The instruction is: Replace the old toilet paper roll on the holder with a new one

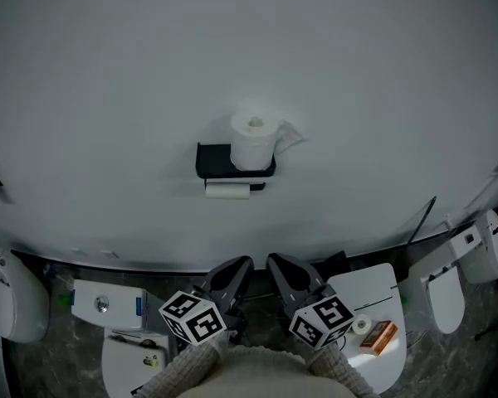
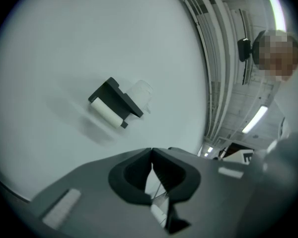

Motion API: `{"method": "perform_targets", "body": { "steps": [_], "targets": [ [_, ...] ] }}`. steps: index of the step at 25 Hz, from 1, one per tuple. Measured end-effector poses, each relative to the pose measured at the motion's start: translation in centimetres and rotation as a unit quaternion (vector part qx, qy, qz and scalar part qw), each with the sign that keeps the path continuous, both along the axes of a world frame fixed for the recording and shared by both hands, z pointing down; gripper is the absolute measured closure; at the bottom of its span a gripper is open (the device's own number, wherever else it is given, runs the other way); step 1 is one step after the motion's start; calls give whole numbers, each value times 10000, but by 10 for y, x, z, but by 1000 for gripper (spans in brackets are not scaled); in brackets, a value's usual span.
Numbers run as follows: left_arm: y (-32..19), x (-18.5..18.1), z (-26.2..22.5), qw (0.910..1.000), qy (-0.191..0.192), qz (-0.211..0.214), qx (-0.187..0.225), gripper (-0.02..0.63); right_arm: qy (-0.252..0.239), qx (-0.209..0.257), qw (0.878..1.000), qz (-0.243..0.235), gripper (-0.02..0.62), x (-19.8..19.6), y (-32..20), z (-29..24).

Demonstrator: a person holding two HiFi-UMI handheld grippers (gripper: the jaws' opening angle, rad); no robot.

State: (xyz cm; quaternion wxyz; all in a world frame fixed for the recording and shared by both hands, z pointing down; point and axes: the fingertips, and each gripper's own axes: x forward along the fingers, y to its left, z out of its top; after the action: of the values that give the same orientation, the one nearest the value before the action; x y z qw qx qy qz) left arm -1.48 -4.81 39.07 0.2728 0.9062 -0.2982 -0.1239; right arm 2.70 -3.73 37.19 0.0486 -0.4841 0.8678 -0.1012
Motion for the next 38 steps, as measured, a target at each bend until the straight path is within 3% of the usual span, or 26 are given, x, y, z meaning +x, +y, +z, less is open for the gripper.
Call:
{"method": "perform_targets", "body": {
  "steps": [7,20,24,30,38],
  "targets": [
    [-48,-8,7,9995,248,23,-188,607,-36,-183,9998,49,598,-3,-45,9],
    [-90,0,2,9956,827,-171,-407,607,158,-267,9984,-470,598,-1,-81,6],
    [-100,-5,2,9836,1584,-315,-808,607,218,-311,9977,-563,598,-1,-86,9],
    [-118,-12,4,9723,2036,-480,-1043,594,184,-352,9969,-676,598,-1,-92,13],
    [-145,-18,1,9304,3298,-487,-1522,468,135,-531,9962,-675,598,2,-99,23]
  ]
}}
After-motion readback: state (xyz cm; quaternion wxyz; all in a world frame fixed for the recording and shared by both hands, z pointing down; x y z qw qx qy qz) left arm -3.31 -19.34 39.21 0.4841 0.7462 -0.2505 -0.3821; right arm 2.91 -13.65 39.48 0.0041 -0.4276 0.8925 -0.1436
